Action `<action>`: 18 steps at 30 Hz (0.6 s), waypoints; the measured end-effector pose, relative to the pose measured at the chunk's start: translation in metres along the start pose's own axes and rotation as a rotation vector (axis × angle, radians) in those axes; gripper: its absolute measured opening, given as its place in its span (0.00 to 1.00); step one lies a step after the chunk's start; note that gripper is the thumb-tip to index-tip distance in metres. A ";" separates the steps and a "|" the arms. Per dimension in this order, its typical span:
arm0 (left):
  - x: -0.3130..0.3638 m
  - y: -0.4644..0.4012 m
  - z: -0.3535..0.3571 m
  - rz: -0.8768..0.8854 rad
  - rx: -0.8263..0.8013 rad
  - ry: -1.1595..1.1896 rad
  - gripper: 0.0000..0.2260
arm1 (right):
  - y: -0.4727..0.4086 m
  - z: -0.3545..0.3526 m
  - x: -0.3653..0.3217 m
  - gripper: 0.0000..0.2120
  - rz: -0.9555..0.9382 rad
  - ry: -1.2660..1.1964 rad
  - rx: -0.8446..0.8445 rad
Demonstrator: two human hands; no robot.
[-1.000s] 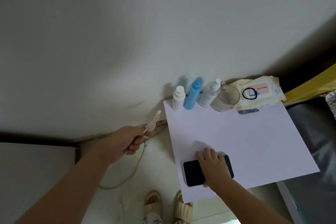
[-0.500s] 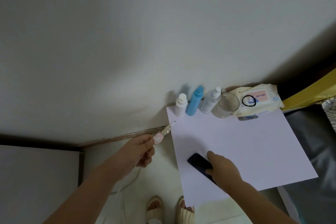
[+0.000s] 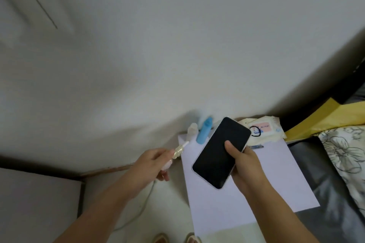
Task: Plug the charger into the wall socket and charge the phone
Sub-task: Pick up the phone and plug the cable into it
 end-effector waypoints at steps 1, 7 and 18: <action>0.004 0.003 0.000 0.013 -0.011 -0.003 0.14 | 0.002 0.003 -0.004 0.13 0.010 -0.061 -0.006; 0.018 0.027 0.006 0.040 -0.117 0.042 0.12 | 0.018 0.018 -0.025 0.13 0.010 -0.268 0.005; 0.030 0.053 0.015 0.039 -0.140 -0.042 0.06 | 0.041 0.031 -0.040 0.09 -0.032 -0.346 0.058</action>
Point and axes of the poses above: each hand's wrist, its own y-axis away from the middle knuckle, its own z-axis out of the palm, x = y × z, the point moved 4 cm from there along -y, towards the middle knuckle, and after that the axes turned 4 degrees about x, right-handed, at the moved point
